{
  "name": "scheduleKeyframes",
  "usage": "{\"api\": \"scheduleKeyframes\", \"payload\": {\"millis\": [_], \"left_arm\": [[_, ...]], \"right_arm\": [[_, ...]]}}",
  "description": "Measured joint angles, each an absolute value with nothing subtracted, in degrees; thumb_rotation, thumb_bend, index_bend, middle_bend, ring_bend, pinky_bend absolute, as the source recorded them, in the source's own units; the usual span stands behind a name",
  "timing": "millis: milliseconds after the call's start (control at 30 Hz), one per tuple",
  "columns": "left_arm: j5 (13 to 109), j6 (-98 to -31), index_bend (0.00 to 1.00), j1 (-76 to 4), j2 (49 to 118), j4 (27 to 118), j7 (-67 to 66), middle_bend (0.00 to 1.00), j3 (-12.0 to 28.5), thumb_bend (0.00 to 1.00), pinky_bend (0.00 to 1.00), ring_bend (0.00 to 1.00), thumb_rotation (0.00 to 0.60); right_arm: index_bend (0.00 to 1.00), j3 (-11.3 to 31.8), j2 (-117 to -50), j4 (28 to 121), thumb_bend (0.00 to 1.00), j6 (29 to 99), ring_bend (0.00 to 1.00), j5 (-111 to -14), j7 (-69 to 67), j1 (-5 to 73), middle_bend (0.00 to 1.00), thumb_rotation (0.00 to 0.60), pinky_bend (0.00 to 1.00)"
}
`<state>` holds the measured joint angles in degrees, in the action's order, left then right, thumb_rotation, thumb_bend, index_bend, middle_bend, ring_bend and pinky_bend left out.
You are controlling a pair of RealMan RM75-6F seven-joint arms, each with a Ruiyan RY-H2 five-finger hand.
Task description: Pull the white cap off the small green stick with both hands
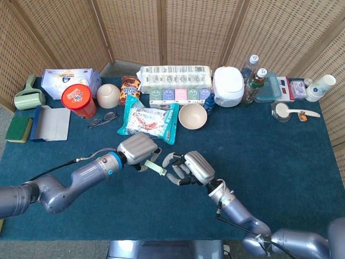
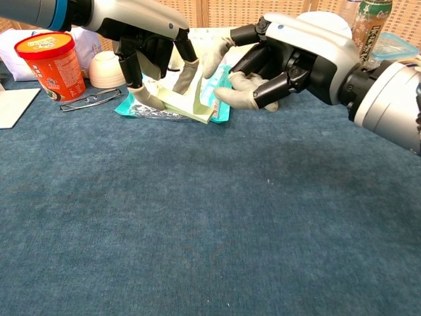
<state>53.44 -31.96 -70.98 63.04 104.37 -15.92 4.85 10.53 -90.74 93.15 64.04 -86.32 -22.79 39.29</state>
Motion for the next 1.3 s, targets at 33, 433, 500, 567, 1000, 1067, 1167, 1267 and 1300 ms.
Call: {"api": "scheduleKeyframes", "payload": {"millis": [33, 433, 500, 567, 1000, 1067, 1167, 1267, 1300], "left_arm": [[53.4, -31.9, 0.73, -71.1, 63.1, 104.3, -15.9, 1.0, 4.8, 0.4, 1.0, 1.0, 0.6], [52.7, -31.4, 0.73, -71.8, 63.6, 103.6, -15.1, 1.0, 4.6, 0.4, 1.0, 1.0, 0.6], [52.6, -31.5, 0.73, -71.9, 63.7, 103.5, -15.0, 1.0, 4.6, 0.4, 1.0, 1.0, 0.6], [52.6, -31.4, 0.73, -72.0, 63.7, 103.5, -15.0, 1.0, 4.6, 0.4, 1.0, 1.0, 0.6], [52.6, -31.8, 0.73, -72.2, 63.6, 103.3, -14.4, 1.0, 4.3, 0.4, 1.0, 1.0, 0.6], [52.8, -31.8, 0.73, -72.2, 63.6, 103.4, -14.4, 1.0, 4.2, 0.4, 1.0, 1.0, 0.6], [53.0, -31.9, 0.73, -72.1, 63.4, 103.6, -14.4, 1.0, 4.1, 0.4, 1.0, 1.0, 0.6], [53.2, -31.9, 0.73, -72.1, 63.3, 103.7, -14.3, 1.0, 4.1, 0.4, 1.0, 1.0, 0.6], [53.3, -32.0, 0.73, -72.1, 63.3, 103.8, -14.3, 1.0, 4.1, 0.4, 1.0, 1.0, 0.6]], "right_arm": [[0.46, 10.5, -90.8, 93.2, 0.39, 64.0, 0.97, -86.3, -22.8, 39.4, 0.89, 0.6, 0.79], [0.46, 11.0, -90.6, 94.1, 0.39, 62.8, 0.97, -85.9, -22.2, 40.4, 0.89, 0.6, 0.79], [0.46, 10.9, -90.6, 94.2, 0.4, 62.7, 0.97, -85.9, -22.0, 40.5, 0.89, 0.6, 0.79], [0.46, 10.8, -90.6, 94.2, 0.4, 62.6, 0.97, -85.8, -22.0, 40.5, 0.89, 0.6, 0.79], [0.49, 10.3, -90.8, 94.0, 0.42, 62.5, 0.97, -85.7, -21.8, 40.5, 0.89, 0.6, 0.79], [0.49, 10.3, -90.8, 93.8, 0.42, 62.6, 0.97, -85.7, -21.9, 40.5, 0.9, 0.6, 0.79], [0.5, 10.3, -90.8, 93.7, 0.43, 62.7, 0.97, -85.8, -22.1, 40.5, 0.9, 0.6, 0.79], [0.5, 10.3, -90.9, 93.6, 0.43, 62.8, 0.97, -85.8, -22.1, 40.5, 0.9, 0.6, 0.79], [0.5, 10.3, -90.9, 93.6, 0.43, 62.8, 0.97, -85.9, -22.1, 40.5, 0.9, 0.6, 0.79]]}}
